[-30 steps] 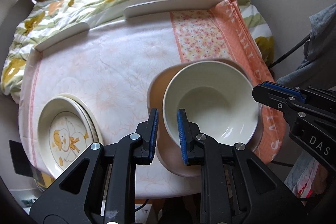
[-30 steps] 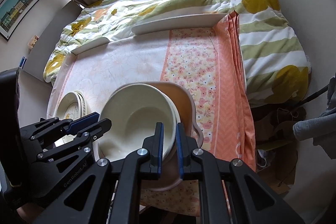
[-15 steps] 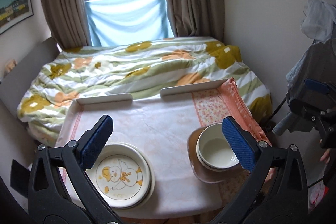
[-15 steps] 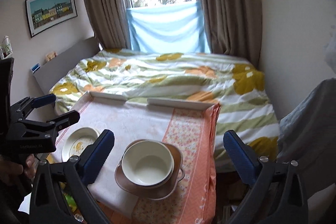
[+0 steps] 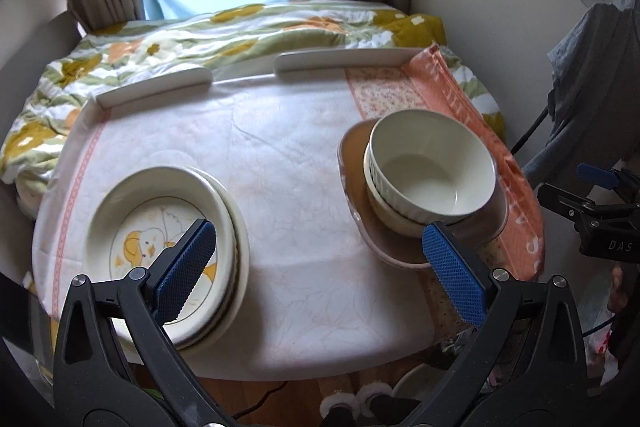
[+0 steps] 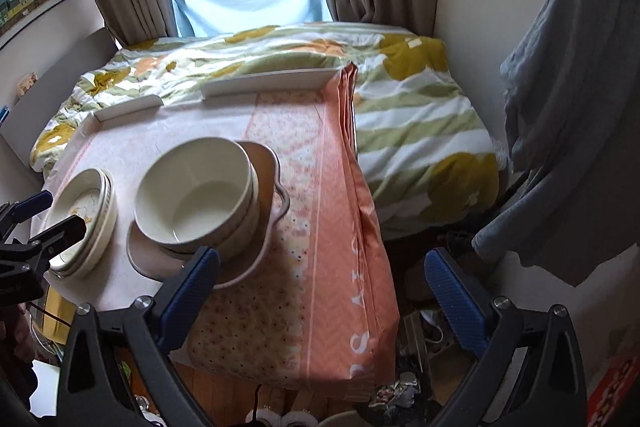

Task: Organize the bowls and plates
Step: 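Close both grippers on the rim of the pink basin holding the bowls, then lift the basin with bowls, carry it over the plate stack and lower it on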

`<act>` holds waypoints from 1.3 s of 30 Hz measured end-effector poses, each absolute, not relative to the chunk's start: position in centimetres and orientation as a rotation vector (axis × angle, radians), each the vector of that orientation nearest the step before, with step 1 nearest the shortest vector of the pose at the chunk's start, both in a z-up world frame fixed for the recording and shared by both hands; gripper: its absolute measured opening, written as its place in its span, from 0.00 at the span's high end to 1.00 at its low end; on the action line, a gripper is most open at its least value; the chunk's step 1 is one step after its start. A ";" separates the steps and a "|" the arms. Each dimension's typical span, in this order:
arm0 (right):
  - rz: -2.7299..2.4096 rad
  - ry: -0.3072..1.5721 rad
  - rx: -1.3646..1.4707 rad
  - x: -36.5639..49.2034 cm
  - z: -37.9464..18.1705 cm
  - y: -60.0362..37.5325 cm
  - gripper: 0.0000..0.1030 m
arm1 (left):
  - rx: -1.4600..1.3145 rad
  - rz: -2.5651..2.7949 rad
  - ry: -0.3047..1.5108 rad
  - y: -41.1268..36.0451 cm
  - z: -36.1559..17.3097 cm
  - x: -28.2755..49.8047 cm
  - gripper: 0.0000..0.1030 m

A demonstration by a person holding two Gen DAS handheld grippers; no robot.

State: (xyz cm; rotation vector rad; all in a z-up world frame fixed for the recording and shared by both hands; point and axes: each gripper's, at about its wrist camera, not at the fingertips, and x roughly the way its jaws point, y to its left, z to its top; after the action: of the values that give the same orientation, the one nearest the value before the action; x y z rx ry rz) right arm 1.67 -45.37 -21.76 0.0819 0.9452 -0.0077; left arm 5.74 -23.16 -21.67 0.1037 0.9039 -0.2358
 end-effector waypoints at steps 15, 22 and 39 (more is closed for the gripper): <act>0.064 1.083 0.113 5.8 -26.5 -43.6 0.45 | 0.105 -0.265 1.050 -25.8 -27.8 9.4 0.44; 0.070 1.099 0.121 7.6 -28.1 -43.4 0.56 | 0.097 -0.242 1.057 -25.9 -29.0 11.0 0.50; 0.181 1.047 0.119 8.6 -28.8 -41.9 0.93 | 0.058 -0.268 1.015 -27.7 -29.2 10.8 0.94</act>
State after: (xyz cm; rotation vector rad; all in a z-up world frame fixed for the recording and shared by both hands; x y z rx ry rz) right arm 8.60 -41.86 -28.81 0.1186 1.0468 0.1810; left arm 10.84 -27.68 -29.17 0.0583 1.0154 -0.2677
